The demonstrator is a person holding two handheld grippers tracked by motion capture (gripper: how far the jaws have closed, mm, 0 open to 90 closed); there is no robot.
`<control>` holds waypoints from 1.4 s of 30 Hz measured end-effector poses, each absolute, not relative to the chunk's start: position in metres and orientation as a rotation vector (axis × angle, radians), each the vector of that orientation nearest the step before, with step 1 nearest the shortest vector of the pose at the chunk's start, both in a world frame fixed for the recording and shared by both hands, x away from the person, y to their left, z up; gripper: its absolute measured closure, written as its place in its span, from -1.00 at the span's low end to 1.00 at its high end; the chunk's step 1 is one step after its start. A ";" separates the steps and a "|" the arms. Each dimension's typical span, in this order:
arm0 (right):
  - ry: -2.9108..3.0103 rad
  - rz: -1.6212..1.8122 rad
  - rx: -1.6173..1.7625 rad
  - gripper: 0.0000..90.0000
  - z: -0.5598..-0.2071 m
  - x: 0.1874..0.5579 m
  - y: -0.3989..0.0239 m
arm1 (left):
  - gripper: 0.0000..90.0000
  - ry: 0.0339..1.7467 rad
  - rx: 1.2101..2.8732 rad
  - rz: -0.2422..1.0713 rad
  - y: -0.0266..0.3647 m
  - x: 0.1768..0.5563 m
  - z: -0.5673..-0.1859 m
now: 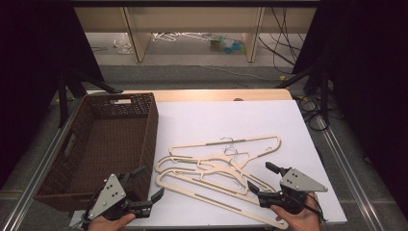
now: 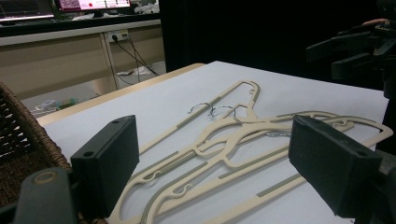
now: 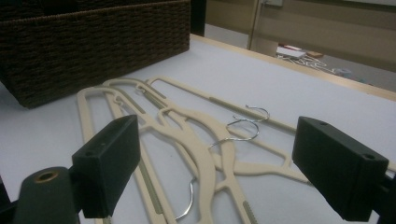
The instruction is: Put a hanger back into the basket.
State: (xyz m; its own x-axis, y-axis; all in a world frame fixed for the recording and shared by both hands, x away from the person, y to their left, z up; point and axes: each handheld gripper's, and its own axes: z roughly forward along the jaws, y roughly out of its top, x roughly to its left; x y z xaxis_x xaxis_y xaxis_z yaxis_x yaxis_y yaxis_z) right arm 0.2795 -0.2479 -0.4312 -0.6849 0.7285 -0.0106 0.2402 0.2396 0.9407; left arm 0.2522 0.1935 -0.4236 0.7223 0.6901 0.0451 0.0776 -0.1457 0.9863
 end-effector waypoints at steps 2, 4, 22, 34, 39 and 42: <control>2.071 1.442 0.881 -0.63 -0.431 0.280 -0.248 | -0.64 0.623 1.662 0.600 0.194 0.252 -0.423; 2.064 1.425 0.879 -0.63 -0.431 0.280 -0.248 | -0.64 0.621 1.662 0.599 0.194 0.252 -0.423; 2.267 1.246 0.880 -0.17 -0.442 0.301 -0.243 | -0.64 0.628 1.670 0.593 0.191 0.251 -0.424; 2.572 1.010 0.912 0.23 -0.466 0.329 -0.234 | -0.64 0.622 1.680 0.598 0.191 0.251 -0.424; 2.647 0.911 0.895 0.39 -0.468 0.327 -0.235 | -0.64 0.624 1.685 0.598 0.190 0.251 -0.424; 2.663 0.880 0.886 0.45 -0.471 0.327 -0.236 | -0.63 0.624 1.691 0.596 0.190 0.251 -0.425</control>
State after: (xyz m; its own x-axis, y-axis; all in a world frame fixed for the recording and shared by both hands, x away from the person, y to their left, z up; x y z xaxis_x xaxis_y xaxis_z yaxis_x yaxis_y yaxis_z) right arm 0.3272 -0.2364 -0.4712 -0.8002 0.5997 -0.0021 0.4803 0.6431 0.5964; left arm 0.2513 0.1897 -0.4247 0.7269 0.6842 0.0583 0.0901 -0.1792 0.9797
